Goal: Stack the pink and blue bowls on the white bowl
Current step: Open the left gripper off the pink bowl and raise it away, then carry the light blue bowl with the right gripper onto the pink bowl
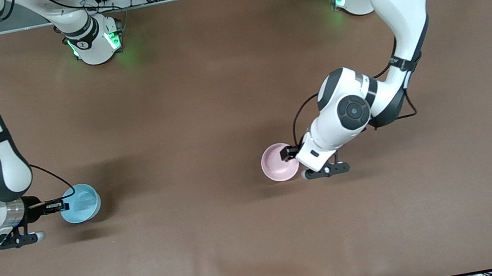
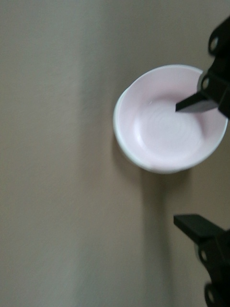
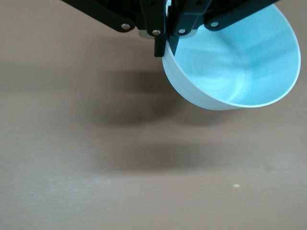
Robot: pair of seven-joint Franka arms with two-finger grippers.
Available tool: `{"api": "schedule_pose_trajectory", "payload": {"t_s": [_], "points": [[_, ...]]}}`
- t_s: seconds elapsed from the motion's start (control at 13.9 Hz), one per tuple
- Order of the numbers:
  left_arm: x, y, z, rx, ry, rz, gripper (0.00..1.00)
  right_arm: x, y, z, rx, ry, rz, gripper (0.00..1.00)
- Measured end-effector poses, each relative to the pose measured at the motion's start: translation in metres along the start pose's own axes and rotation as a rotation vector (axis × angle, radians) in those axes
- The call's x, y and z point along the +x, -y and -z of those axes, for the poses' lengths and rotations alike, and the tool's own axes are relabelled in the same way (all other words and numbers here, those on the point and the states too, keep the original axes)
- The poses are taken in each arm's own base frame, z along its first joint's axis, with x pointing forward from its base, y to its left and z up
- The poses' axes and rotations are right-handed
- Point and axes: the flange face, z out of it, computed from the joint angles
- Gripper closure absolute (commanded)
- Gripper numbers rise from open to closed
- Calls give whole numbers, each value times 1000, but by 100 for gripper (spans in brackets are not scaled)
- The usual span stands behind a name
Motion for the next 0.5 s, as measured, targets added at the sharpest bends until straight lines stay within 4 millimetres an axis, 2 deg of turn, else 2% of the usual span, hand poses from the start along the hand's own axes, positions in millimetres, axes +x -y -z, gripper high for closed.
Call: {"api": "schedule_pose_trajectory", "payload": {"t_s": [0.14, 0.36, 0.5], "points": [[13, 17, 51, 50, -66, 0, 0, -1, 37, 12, -2, 8, -49, 100], [35, 75, 145, 80, -161, 65, 0, -3, 104, 28, 39, 9, -129, 100], [36, 106, 205, 102, -210, 71, 0, -4, 152, 41, 73, 15, -184, 100]]}}
